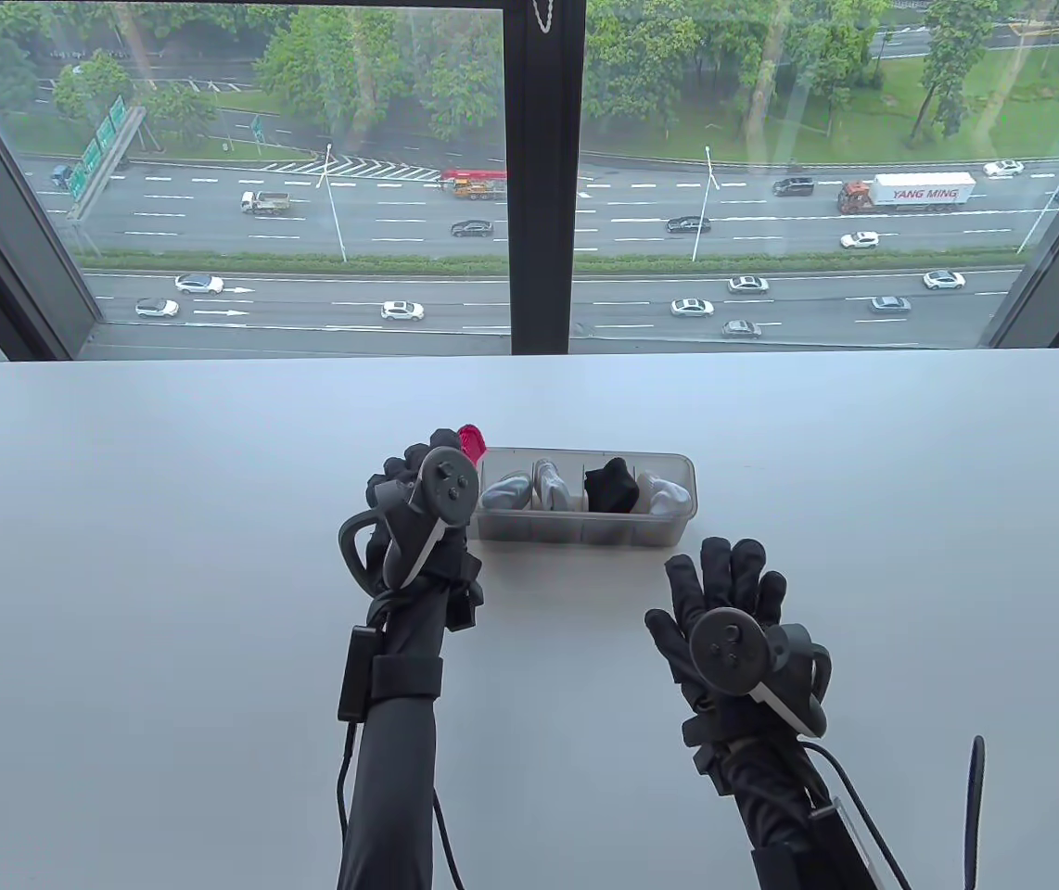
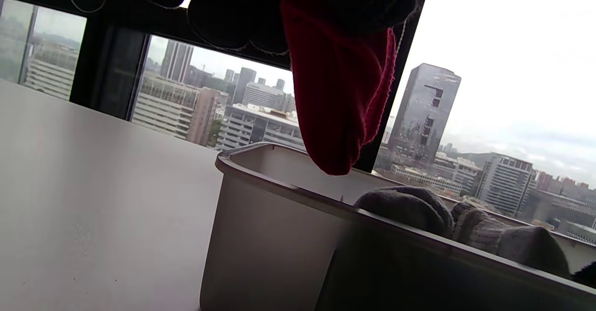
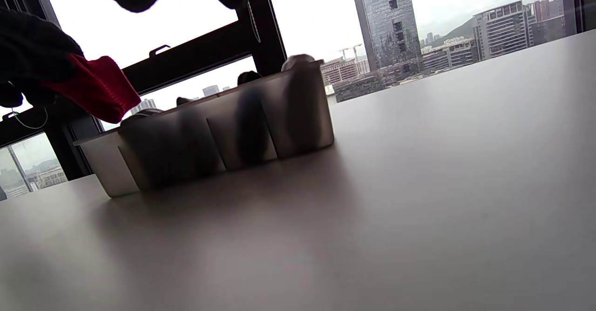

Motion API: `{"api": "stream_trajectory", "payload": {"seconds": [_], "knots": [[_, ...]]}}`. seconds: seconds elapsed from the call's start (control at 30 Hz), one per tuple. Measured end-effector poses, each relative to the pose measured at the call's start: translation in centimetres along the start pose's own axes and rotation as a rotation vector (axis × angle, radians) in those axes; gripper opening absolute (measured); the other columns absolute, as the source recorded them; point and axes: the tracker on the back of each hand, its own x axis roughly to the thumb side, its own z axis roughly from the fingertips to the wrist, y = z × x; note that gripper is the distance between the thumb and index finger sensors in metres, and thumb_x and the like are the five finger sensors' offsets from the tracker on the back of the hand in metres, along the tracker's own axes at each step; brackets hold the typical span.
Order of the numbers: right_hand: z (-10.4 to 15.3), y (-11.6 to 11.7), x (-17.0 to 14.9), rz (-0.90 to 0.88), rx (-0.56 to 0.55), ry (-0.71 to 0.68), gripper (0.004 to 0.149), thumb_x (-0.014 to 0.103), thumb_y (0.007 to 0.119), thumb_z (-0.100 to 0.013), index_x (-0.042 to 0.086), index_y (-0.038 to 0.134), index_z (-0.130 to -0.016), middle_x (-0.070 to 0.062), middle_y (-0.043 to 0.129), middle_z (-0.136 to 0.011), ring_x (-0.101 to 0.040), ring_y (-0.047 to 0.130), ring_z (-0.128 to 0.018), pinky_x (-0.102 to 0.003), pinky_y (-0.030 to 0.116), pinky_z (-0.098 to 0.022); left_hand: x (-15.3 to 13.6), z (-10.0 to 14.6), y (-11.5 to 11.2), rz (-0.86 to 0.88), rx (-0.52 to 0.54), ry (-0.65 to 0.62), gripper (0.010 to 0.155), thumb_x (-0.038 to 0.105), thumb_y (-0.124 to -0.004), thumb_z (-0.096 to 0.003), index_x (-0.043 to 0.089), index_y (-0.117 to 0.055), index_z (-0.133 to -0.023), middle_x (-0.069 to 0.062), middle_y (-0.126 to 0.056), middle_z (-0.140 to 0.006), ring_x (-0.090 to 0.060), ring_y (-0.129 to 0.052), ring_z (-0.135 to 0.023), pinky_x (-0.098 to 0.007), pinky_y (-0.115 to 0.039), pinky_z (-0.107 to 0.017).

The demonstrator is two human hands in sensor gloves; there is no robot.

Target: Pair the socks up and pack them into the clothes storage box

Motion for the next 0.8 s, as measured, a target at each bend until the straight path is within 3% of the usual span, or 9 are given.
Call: {"api": "stream_trajectory", "payload": {"seconds": [0.13, 0.2, 0.27, 0.37, 0.5, 0.63, 0.8], "knots": [[-0.3, 0.4, -0.2, 0.005, 0.037, 0.018, 0.066, 0.051, 0.058, -0.059, 0.021, 0.038, -0.113, -0.016, 0.015, -0.121, -0.037, -0.004, -0.103, -0.058, 0.005, -0.072, -0.6, -1.2, -2.3, -0.052, -0.062, 0.037, 0.05, 0.034, -0.073, -0.0541, 0.028, -0.063, -0.103, -0.011, -0.079, -0.104, -0.037, -0.074, -0.099, -0.06, -0.058, -0.076], [-0.3, 0.5, -0.3, 0.008, 0.046, 0.022, 0.066, 0.051, 0.058, -0.059, 0.021, 0.038, -0.114, -0.016, 0.014, -0.121, -0.037, -0.005, -0.103, -0.058, 0.004, -0.072, -1.1, -1.6, -3.4, -0.028, -0.139, 0.028, 0.052, 0.038, -0.066, -0.0546, 0.027, -0.061, -0.105, -0.009, -0.075, -0.109, -0.036, -0.061, -0.109, -0.061, -0.052, -0.078], [-0.4, 0.6, -0.4, 0.009, 0.052, 0.023, 0.066, 0.051, 0.058, -0.059, 0.021, 0.037, -0.114, -0.016, 0.014, -0.121, -0.036, -0.005, -0.103, -0.058, 0.004, -0.072, -1.5, -1.5, -3.8, 0.006, -0.152, 0.017, 0.058, 0.044, -0.063, -0.0535, 0.029, -0.054, -0.109, -0.006, -0.055, -0.12, -0.034, -0.04, -0.116, -0.062, -0.041, -0.082], [-0.5, 0.6, -0.4, 0.015, 0.061, 0.022, 0.067, 0.052, 0.057, -0.059, 0.022, 0.035, -0.114, -0.015, 0.013, -0.121, -0.036, -0.005, -0.103, -0.058, 0.004, -0.072, -2.0, -0.6, -3.1, 0.007, -0.152, -0.051, 0.065, 0.048, -0.059, -0.0528, 0.034, -0.037, -0.112, 0.001, -0.026, -0.125, -0.029, -0.016, -0.118, -0.064, -0.023, -0.082], [-0.4, 0.9, -0.3, 0.053, 0.071, 0.022, 0.067, 0.053, 0.056, -0.059, 0.023, 0.032, -0.114, -0.015, 0.008, -0.12, -0.036, -0.008, -0.102, -0.058, 0.004, -0.072, -2.8, 2.2, -1.9, -0.025, -0.274, -0.184, 0.073, 0.056, -0.055, -0.0527, 0.043, -0.01, -0.109, 0.004, 0.008, -0.118, -0.035, 0.013, -0.108, -0.067, -0.003, -0.075], [-0.2, 1.4, 0.1, 0.07, 0.119, 0.027, 0.068, 0.054, 0.055, -0.058, 0.024, 0.028, -0.114, -0.015, 0.005, -0.12, -0.036, -0.01, -0.101, -0.058, 0.003, -0.072, -4.1, 6.0, -1.9, -0.003, -0.429, -0.212, 0.077, 0.061, -0.051, -0.0527, 0.044, 0.002, -0.105, 0.003, 0.022, -0.112, -0.033, 0.025, -0.102, -0.066, 0.006, -0.071], [-0.3, 1.8, 0.3, 0.116, 0.161, 0.044, 0.071, 0.056, 0.052, -0.058, 0.024, 0.022, -0.114, -0.015, 0.0, -0.118, -0.037, -0.013, -0.1, -0.06, 0.002, -0.071, -5.3, 10.2, -2.9, 0.007, -0.483, -0.197, 0.077, 0.061, -0.05, -0.0527, 0.044, 0.006, -0.102, 0.003, 0.026, -0.108, -0.031, 0.029, -0.099, -0.064, 0.009, -0.07]]}}
